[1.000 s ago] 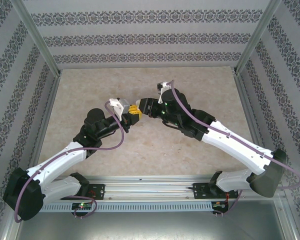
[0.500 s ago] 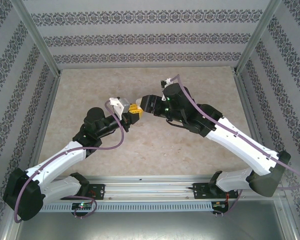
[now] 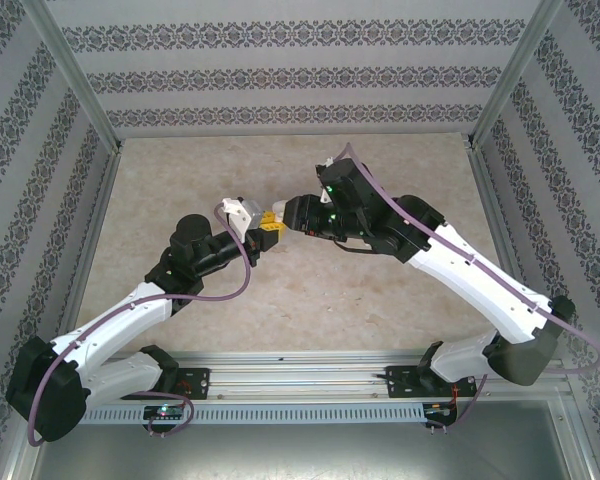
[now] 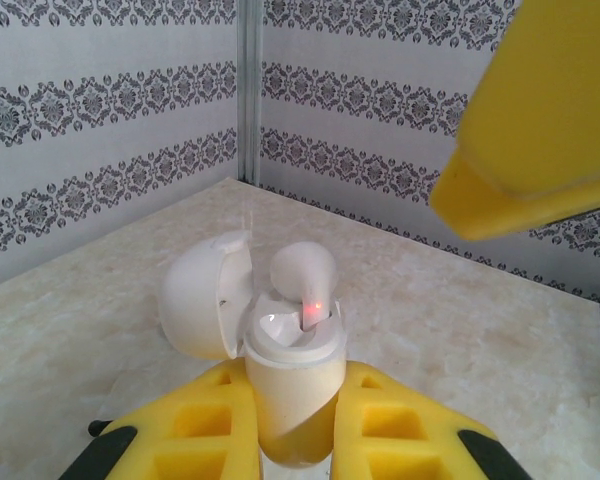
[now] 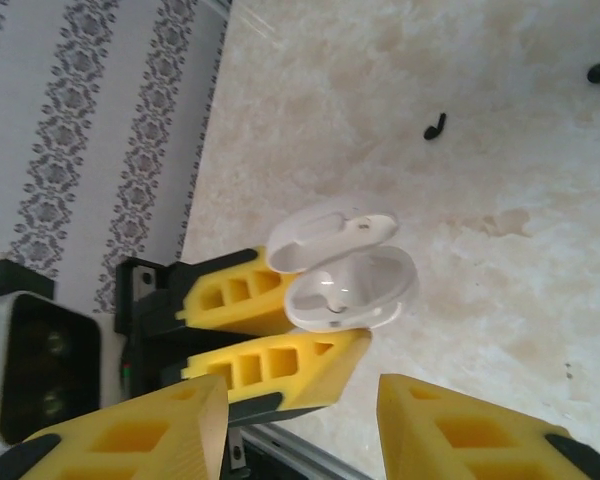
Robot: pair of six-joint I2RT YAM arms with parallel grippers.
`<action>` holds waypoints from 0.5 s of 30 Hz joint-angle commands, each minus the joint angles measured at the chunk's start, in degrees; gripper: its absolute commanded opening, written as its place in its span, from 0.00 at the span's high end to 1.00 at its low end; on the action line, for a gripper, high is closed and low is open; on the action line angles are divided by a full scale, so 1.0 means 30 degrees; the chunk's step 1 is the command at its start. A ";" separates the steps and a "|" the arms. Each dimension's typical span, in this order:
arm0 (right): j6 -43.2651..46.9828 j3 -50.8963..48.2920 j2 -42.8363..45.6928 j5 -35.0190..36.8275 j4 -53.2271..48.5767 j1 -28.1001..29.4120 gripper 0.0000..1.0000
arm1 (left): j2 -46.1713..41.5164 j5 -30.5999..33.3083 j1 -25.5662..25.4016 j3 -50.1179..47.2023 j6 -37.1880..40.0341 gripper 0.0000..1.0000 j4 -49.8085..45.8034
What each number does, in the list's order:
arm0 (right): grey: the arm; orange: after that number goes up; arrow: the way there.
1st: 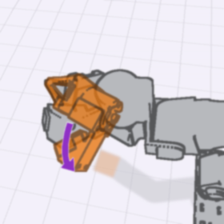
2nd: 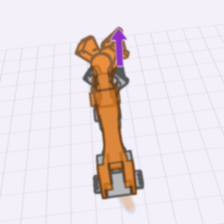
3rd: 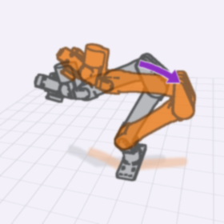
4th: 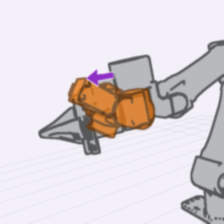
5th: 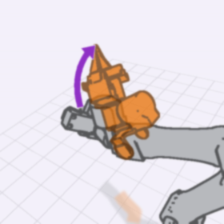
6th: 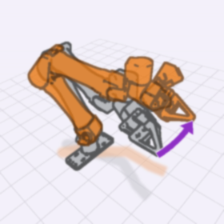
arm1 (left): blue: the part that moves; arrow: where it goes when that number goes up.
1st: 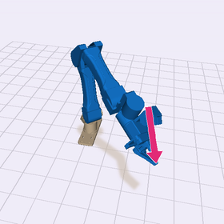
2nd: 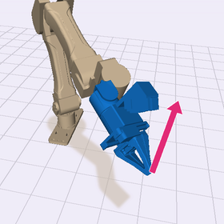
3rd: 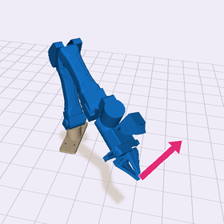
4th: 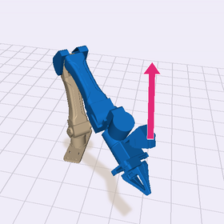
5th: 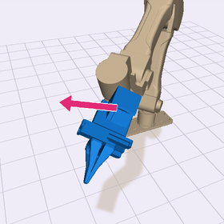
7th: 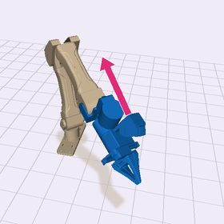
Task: Insert the wireless bluetooth earbuds into the charging case
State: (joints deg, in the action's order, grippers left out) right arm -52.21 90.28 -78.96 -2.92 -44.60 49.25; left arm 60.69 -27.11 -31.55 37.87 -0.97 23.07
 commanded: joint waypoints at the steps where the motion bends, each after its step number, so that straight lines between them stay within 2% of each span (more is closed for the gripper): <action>1: 0.0172 0.0610 -0.0299 -0.0432 -0.0713 -0.0232 0.56 | -0.0505 -0.0654 -0.0267 0.0532 0.0565 1.00 -0.0242; 15: 0.0542 0.1234 -0.1116 -0.0580 -0.0485 -0.0335 0.58 | -0.0937 -0.1083 -0.0274 0.0243 0.0559 1.00 -0.0399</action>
State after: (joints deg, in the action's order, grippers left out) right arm -52.12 91.57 -81.73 -4.01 -45.65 48.86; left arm 59.18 -28.73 -31.55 37.87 -0.36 22.17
